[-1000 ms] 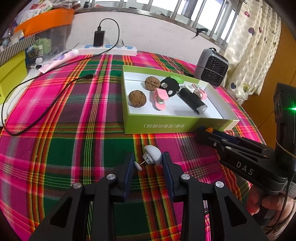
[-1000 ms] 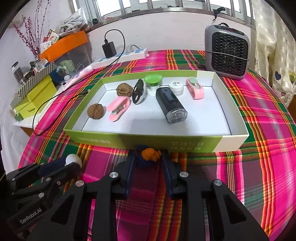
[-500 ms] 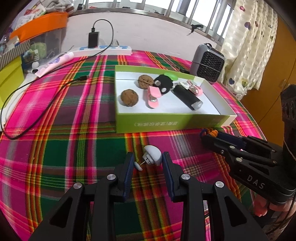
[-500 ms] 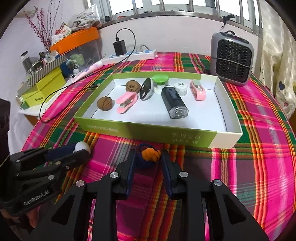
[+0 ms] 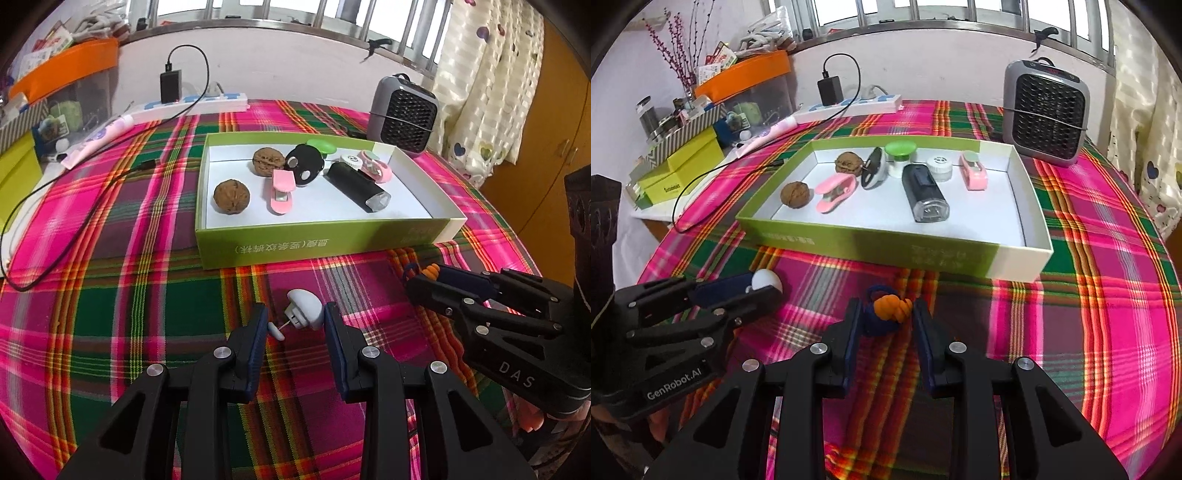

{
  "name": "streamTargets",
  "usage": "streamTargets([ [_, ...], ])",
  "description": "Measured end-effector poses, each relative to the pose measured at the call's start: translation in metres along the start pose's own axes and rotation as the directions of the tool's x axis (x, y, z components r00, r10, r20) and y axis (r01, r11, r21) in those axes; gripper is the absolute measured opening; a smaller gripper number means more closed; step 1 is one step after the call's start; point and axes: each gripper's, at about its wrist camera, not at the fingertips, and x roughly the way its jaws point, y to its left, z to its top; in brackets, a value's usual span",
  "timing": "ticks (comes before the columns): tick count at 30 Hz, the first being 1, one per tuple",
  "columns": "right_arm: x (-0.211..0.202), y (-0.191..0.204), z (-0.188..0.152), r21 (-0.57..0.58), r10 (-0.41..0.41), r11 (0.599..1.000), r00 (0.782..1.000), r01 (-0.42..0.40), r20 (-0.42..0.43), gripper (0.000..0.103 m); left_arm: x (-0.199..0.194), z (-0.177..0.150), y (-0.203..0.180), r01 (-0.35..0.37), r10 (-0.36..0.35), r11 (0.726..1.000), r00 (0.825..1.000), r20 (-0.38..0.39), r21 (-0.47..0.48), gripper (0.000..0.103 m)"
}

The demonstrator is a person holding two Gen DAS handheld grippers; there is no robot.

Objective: Organize objects
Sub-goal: 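Lift the white egg toy and blue-orange toy with both grippers toward the box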

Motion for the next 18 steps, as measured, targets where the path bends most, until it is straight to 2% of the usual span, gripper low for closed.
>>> streamTargets([
  [8, 0.0041, -0.0028, -0.003, -0.01, 0.005, 1.0, 1.0, -0.005, -0.009, 0.029, 0.0017, -0.001, -0.0051, -0.034, 0.034, 0.999, 0.999, 0.0, 0.018, 0.029],
  [18, 0.0059, -0.0028, -0.0013, -0.031, 0.012, 0.999, 1.0, -0.013, -0.016, 0.029, 0.0023, 0.0012, -0.0055, -0.04, 0.04, 0.999, 0.999, -0.002, 0.021, 0.029],
])
